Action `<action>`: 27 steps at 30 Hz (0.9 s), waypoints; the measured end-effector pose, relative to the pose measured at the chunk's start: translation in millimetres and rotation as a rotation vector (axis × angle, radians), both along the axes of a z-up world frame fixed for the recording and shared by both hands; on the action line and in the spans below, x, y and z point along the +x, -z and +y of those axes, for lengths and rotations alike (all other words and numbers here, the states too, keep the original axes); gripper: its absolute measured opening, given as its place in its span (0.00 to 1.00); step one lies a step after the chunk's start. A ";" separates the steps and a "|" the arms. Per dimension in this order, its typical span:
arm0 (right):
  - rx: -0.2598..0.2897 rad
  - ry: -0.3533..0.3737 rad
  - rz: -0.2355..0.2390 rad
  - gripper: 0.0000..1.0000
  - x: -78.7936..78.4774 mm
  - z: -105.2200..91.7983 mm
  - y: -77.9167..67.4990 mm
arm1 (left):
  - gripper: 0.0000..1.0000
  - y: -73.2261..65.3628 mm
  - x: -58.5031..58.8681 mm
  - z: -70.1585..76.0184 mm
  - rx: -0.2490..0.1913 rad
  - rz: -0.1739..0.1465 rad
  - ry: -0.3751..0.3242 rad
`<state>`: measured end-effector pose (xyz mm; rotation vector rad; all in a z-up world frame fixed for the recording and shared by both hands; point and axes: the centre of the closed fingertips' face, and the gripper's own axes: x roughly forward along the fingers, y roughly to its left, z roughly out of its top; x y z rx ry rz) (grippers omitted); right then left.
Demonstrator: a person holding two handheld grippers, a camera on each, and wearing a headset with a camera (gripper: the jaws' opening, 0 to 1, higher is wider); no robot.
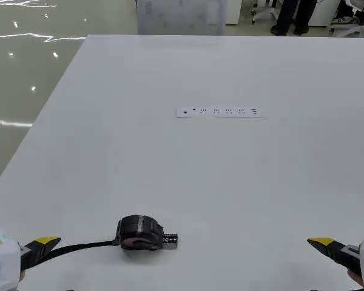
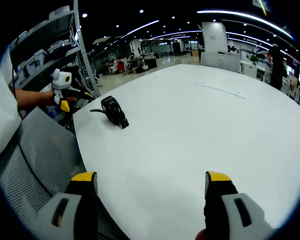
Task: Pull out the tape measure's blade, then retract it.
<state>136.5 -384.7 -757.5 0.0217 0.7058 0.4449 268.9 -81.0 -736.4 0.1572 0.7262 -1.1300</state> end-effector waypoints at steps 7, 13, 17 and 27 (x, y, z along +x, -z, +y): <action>0.004 -0.052 -0.007 0.88 10.3 8.9 5.4 | 1.00 1.7 3.1 -12.8 0.002 -0.003 0.054; 0.012 -0.094 -0.029 0.87 22.4 20.3 6.6 | 0.99 3.7 5.6 -21.9 0.009 -0.006 0.100; 0.010 -0.128 -0.041 0.86 30.6 27.1 9.9 | 0.98 4.9 9.2 -27.3 0.018 -0.013 0.125; -0.004 -0.215 -0.047 0.85 46.8 43.9 19.6 | 0.97 11.9 12.5 -37.9 0.034 -0.018 0.198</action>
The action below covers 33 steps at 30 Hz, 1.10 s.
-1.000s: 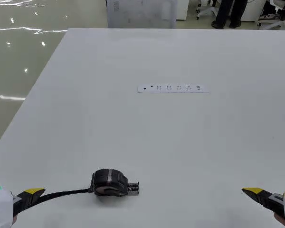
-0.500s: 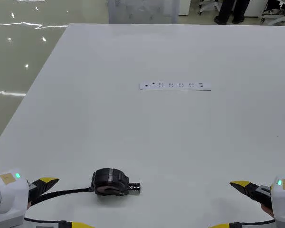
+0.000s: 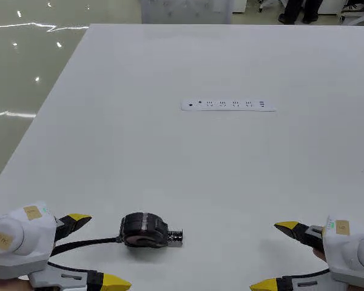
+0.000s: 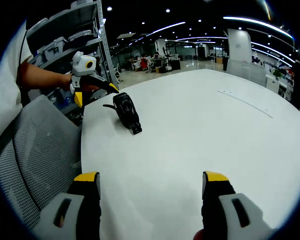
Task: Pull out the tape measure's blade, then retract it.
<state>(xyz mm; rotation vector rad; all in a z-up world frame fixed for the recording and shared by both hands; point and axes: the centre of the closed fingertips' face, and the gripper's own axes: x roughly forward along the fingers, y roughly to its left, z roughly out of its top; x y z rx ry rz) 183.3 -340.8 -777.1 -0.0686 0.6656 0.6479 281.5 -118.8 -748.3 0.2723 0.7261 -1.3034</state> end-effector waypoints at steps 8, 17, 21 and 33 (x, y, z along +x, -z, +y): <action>0.003 -0.062 -0.017 0.84 14.0 15.3 4.8 | 0.95 6.7 0.6 -8.7 0.000 0.006 0.056; 0.022 -0.117 -0.010 0.83 28.0 34.3 12.9 | 0.91 17.4 6.8 -16.5 0.016 -0.010 0.124; 0.034 -0.141 -0.002 0.83 32.6 44.5 14.2 | 0.86 20.5 8.0 -20.3 0.019 -0.008 0.151; 0.048 -0.195 0.011 0.83 46.8 69.3 24.3 | 0.71 38.3 20.1 -26.5 0.050 -0.039 0.224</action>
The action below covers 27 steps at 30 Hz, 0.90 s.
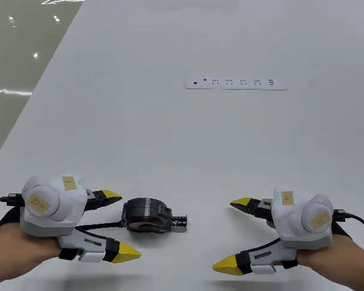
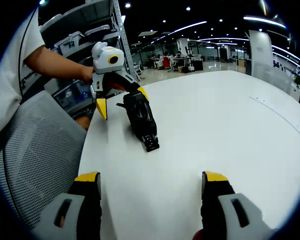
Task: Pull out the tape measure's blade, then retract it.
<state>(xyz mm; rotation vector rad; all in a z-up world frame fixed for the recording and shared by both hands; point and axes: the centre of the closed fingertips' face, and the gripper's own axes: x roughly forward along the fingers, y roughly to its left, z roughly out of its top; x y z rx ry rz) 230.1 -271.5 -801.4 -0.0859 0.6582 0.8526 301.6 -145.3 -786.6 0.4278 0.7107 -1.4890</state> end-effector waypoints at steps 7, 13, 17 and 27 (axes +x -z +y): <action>0.011 -0.015 0.008 0.83 4.5 9.5 4.1 | 0.59 2.5 5.5 -5.5 -0.012 -0.019 0.035; 0.015 -0.026 0.013 0.83 5.4 14.5 4.2 | 0.47 3.2 7.5 -8.2 -0.019 -0.014 0.052; 0.023 -0.026 0.014 0.83 8.3 17.0 4.5 | 0.41 3.6 6.3 -10.3 -0.018 -0.008 0.063; 0.037 -0.025 0.003 0.82 19.4 22.3 1.0 | 0.32 2.0 2.8 -16.9 -0.022 -0.012 0.090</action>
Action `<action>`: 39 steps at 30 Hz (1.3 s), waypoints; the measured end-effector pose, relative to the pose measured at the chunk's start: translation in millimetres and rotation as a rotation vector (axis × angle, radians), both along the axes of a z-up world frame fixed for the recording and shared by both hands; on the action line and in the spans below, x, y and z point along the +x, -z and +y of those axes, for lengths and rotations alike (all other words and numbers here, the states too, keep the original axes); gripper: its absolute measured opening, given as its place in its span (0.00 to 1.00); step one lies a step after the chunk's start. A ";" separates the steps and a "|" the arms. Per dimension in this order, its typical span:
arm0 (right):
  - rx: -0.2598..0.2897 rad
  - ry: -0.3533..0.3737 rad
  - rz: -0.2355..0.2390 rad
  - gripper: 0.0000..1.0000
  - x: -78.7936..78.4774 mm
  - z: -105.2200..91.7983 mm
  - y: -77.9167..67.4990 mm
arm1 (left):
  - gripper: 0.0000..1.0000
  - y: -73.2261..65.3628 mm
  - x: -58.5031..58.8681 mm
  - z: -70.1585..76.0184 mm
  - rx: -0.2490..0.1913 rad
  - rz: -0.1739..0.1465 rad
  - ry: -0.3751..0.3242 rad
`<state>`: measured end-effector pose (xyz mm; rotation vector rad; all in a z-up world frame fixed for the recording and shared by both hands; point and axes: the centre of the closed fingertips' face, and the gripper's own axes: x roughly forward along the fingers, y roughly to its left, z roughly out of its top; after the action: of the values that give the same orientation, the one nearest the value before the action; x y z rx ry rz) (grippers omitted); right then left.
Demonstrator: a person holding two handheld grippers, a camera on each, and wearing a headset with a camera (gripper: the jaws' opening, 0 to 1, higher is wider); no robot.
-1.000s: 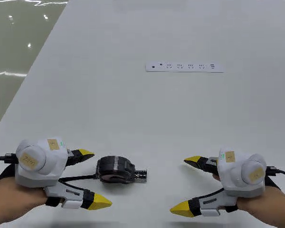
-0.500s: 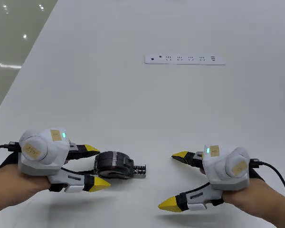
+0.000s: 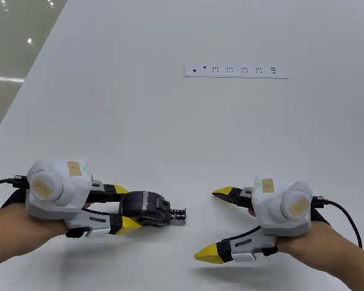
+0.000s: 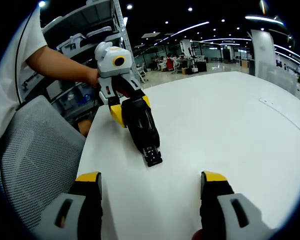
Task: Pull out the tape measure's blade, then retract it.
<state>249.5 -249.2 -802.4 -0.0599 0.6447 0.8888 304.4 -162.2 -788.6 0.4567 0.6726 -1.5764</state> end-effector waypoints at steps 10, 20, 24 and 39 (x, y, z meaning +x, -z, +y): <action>0.008 -0.029 -0.002 0.75 9.9 12.7 4.5 | 0.31 0.0 -1.1 0.8 0.027 -0.024 0.040; -0.008 -0.068 -0.089 0.57 23.8 27.5 6.8 | 0.31 0.8 -0.3 1.7 0.036 -0.033 0.056; -0.013 -0.090 -0.107 0.51 25.0 32.2 9.8 | 0.31 1.2 0.5 2.1 0.036 -0.032 0.057; -0.033 -0.150 -0.182 0.27 30.6 38.8 13.6 | 0.31 4.1 3.0 3.1 0.046 -0.029 0.067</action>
<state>280.1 -210.4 -816.0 -0.2190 0.4889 1.0048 307.4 -159.1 -792.7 0.5404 0.6780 -1.6173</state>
